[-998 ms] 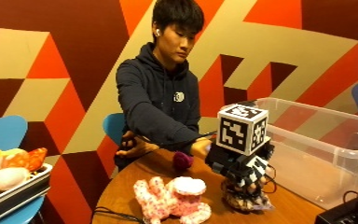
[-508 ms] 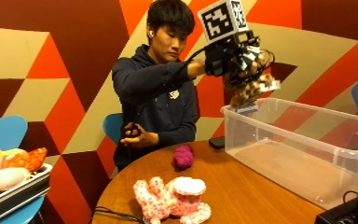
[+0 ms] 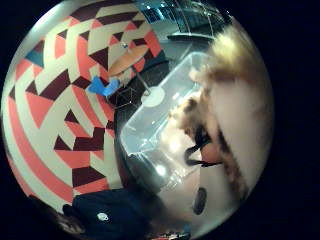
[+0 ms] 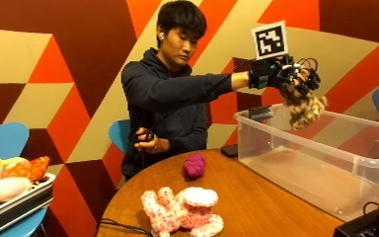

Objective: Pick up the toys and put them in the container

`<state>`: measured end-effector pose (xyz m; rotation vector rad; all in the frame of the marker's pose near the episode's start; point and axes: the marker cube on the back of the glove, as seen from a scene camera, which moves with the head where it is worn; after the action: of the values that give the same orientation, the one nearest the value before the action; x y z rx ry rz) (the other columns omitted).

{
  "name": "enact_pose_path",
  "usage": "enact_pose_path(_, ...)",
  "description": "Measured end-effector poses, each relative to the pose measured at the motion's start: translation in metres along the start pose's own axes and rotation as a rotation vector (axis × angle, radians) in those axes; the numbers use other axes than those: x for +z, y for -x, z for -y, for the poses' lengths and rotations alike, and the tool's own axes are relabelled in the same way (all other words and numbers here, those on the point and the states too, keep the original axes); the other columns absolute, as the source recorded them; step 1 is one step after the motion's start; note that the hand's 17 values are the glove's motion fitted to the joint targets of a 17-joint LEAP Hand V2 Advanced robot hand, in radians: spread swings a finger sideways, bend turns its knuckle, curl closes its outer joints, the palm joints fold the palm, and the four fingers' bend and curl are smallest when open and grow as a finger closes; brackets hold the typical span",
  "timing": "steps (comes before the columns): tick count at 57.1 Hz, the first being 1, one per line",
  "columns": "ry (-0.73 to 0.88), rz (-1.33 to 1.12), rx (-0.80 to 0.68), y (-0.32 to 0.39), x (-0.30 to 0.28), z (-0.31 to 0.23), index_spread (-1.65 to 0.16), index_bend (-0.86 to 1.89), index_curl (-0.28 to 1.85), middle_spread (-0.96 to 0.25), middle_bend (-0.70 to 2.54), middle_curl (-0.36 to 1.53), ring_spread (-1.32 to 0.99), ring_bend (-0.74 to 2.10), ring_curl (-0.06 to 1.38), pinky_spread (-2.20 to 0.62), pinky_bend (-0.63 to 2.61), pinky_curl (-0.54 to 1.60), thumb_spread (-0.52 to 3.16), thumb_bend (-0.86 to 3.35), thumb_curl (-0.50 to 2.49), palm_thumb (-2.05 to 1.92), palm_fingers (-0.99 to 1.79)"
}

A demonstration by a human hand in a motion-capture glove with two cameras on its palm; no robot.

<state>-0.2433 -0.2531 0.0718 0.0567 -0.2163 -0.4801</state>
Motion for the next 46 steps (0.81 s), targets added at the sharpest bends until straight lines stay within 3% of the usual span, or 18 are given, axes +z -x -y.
enact_pose_path(2,0.067,-0.016,-0.002,-0.010,0.006,-0.004,-0.47,0.16,1.00,-0.28,0.72,0.80,-0.31,1.22,0.58,-0.35,1.25,0.50,0.57,0.12,0.87,0.59,0.43)
enact_pose_path(4,0.102,-0.053,-0.008,-0.022,0.009,-0.009,-0.45,0.15,0.97,-0.24,0.60,0.76,-0.27,1.08,0.58,-0.27,1.24,0.52,0.68,0.05,0.82,0.48,-0.01)
enact_pose_path(7,0.106,0.031,0.039,-0.027,0.002,-0.018,-0.43,0.12,0.90,-0.19,0.50,0.71,-0.19,0.87,0.51,-0.18,1.22,0.49,0.81,-0.02,0.75,0.38,-0.27)
enact_pose_path(11,0.089,0.136,0.104,-0.039,-0.014,-0.032,-0.39,0.09,0.81,-0.14,0.41,0.65,-0.14,0.74,0.42,-0.12,1.17,0.44,0.95,-0.04,0.67,0.30,-0.23)
enact_pose_path(29,0.149,-0.054,0.399,-0.185,-0.038,-0.151,-0.29,0.12,0.59,-0.06,0.31,0.56,-0.05,0.59,0.33,0.00,1.02,0.36,1.21,-0.02,0.48,0.18,-0.08)
enact_pose_path(39,0.249,-0.001,0.548,-0.255,0.003,-0.210,-0.27,0.13,0.52,-0.04,0.29,0.53,-0.04,0.57,0.32,0.02,0.98,0.34,1.26,-0.01,0.42,0.16,-0.06)
enact_pose_path(46,0.322,0.037,0.520,-0.296,0.057,-0.231,-0.27,0.11,0.46,-0.03,0.27,0.51,-0.02,0.58,0.31,0.02,0.98,0.34,1.28,-0.01,0.40,0.16,-0.07)
